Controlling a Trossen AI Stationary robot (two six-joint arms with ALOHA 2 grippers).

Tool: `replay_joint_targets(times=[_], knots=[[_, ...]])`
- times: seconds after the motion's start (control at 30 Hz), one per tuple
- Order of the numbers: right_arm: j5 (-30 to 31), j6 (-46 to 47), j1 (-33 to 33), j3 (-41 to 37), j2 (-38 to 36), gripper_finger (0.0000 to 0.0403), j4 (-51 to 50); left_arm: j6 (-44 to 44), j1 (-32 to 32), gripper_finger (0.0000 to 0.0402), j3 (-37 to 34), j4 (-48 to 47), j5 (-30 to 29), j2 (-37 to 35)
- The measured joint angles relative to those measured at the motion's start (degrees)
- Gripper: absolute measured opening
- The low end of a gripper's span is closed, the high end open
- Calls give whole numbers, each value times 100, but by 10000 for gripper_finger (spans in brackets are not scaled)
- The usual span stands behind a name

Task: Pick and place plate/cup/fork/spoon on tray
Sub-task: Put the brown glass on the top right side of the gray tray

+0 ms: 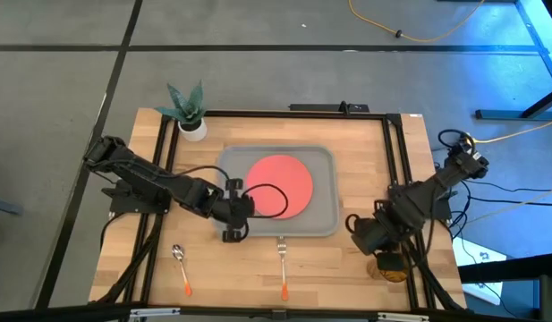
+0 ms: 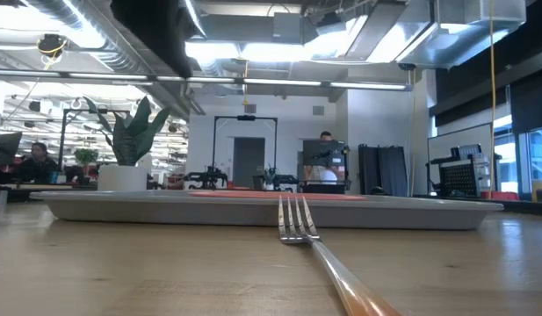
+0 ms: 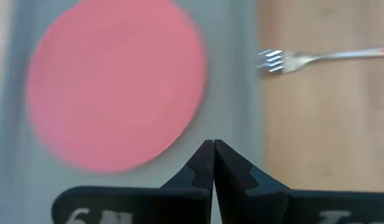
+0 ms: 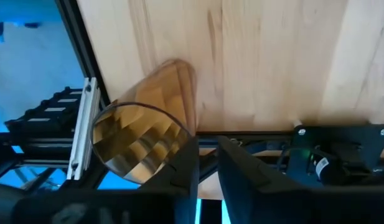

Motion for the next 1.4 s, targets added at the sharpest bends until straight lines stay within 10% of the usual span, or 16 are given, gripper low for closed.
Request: replay_joint_targets(times=[1.4], knots=[[338, -343, 911, -754, 11, 65, 767, 231, 270, 0, 2, 302, 429, 0]])
